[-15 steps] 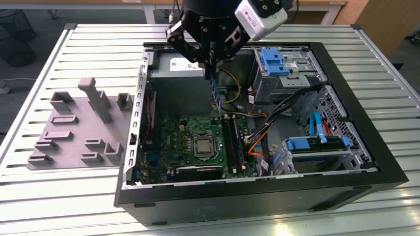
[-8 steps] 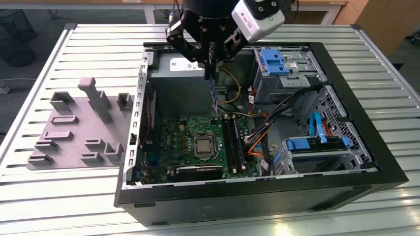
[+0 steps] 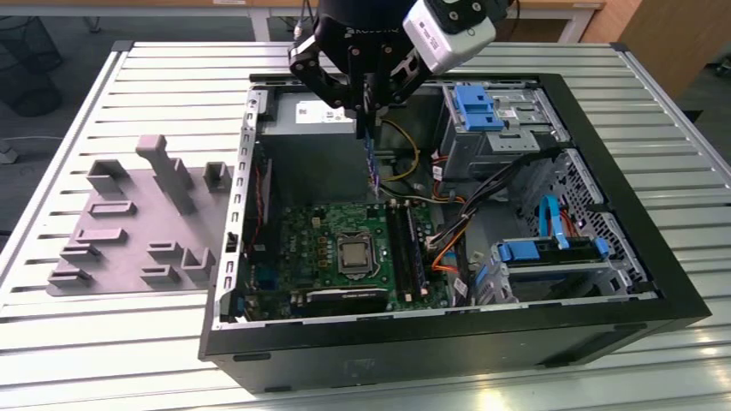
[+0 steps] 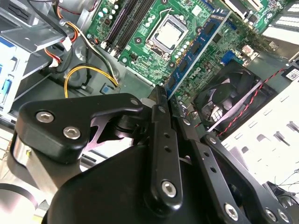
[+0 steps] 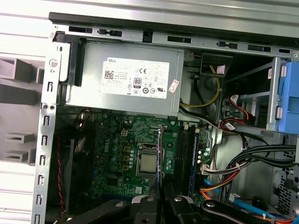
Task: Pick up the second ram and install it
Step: 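Insert the second ram into the second slot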
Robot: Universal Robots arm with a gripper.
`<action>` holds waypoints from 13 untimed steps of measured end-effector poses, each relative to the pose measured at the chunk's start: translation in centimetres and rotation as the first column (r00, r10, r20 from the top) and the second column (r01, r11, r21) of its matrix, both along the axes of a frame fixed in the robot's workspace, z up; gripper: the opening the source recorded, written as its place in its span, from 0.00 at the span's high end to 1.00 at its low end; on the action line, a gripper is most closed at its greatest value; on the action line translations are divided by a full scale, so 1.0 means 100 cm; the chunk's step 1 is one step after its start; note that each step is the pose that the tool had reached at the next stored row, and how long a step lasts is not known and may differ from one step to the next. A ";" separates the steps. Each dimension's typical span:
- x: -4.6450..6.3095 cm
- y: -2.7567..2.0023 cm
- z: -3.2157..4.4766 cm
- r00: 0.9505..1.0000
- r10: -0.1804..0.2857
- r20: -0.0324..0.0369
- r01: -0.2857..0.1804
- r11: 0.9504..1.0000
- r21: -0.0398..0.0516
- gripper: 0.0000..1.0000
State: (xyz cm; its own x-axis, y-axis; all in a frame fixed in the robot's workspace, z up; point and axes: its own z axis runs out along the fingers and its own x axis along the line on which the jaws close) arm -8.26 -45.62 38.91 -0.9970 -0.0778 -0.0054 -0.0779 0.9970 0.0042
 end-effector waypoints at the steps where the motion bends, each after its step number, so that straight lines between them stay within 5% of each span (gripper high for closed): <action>1: 0.000 0.0000 0.0000 1.000 0.000 0.000 0.000 1.000 0.000 0.86; 13: 0.003 0.0000 -0.0037 1.000 -0.012 0.001 0.012 1.000 0.000 0.86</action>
State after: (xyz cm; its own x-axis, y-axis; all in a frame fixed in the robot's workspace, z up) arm -7.93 -45.62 38.55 -0.9978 -0.0663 -0.0065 -0.0663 0.9978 0.0041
